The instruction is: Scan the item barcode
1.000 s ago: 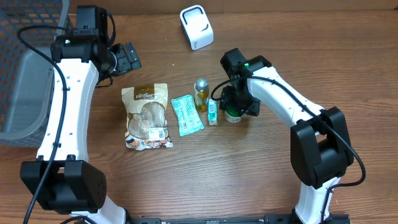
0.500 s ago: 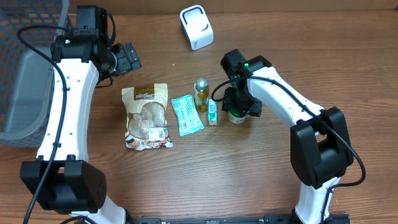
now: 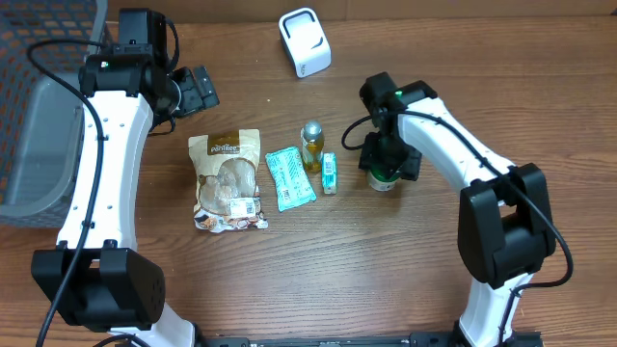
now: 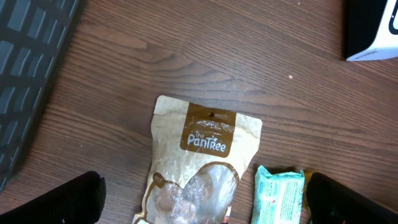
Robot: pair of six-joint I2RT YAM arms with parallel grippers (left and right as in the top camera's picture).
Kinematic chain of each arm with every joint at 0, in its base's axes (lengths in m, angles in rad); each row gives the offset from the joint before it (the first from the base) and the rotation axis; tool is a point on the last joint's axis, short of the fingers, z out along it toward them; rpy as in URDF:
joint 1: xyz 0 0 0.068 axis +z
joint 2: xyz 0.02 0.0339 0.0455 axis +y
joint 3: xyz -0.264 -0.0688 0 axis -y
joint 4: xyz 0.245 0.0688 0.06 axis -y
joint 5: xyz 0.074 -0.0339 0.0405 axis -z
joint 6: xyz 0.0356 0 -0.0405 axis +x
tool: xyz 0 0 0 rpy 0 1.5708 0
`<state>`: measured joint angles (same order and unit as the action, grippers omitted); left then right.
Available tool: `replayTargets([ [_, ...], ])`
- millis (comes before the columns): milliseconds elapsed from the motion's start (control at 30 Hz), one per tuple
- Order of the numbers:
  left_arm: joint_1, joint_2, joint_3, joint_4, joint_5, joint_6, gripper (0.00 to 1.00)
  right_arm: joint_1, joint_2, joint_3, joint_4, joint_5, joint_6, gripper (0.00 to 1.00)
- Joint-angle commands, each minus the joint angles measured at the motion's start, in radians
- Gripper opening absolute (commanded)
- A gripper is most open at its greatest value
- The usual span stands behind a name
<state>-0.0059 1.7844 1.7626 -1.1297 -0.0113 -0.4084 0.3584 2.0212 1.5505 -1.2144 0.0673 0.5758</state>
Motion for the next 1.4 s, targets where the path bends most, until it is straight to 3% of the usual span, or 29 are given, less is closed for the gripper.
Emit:
replayTargets([
  [0,-0.001,-0.011,0.018,0.001,0.001,0.013,1.00,-0.026,0.002,-0.002,-0.003,0.021,0.000,0.69],
  [200,-0.001,-0.011,0.018,0.001,0.001,0.013,0.99,-0.046,0.002,-0.002,-0.003,0.017,0.001,0.70],
  [300,-0.001,-0.011,0.018,0.001,0.001,0.013,1.00,-0.045,0.002,-0.002,-0.003,0.018,0.000,0.76],
  [467,-0.001,-0.011,0.018,0.001,0.001,0.012,1.00,-0.046,0.002,-0.002,0.001,0.022,0.000,0.99],
  [500,-0.001,-0.011,0.018,0.001,0.001,0.013,1.00,-0.046,0.002,-0.002,0.005,0.022,0.000,1.00],
  [1367,-0.001,-0.011,0.018,0.001,0.001,0.013,1.00,-0.047,0.002,-0.011,0.048,0.022,-0.080,1.00],
])
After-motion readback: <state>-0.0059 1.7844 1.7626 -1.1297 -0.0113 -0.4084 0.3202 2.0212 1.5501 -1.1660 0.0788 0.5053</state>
